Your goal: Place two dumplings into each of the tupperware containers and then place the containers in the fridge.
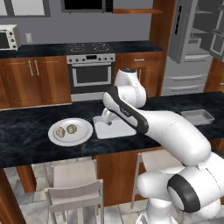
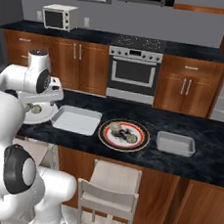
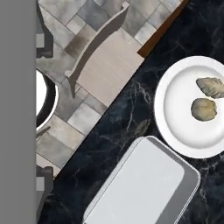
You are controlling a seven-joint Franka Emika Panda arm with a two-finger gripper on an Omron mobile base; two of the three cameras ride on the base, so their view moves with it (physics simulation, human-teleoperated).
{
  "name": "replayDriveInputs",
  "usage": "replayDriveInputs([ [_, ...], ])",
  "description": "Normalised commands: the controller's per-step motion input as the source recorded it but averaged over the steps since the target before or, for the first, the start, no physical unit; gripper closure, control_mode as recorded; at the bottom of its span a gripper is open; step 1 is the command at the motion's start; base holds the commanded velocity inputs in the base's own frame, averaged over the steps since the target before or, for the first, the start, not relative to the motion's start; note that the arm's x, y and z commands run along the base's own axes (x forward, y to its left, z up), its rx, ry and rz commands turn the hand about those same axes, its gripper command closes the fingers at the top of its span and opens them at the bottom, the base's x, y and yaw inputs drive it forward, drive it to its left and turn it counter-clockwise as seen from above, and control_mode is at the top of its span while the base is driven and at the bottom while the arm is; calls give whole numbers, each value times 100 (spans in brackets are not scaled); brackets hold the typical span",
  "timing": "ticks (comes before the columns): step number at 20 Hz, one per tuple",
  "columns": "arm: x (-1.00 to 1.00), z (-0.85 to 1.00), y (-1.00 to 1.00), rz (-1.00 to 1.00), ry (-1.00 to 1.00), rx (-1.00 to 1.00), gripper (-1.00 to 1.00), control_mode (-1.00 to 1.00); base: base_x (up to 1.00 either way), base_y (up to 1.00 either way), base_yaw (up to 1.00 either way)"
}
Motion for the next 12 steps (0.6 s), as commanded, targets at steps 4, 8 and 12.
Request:
replayDriveInputs([
  [4,10,-38,68,24,2,-10,-100,-100,0,0,0],
  [8,32,-35,83,17,3,-8,-100,-100,0,0,0],
  [12,61,-49,64,17,1,-1,-100,-100,0,0,0],
])
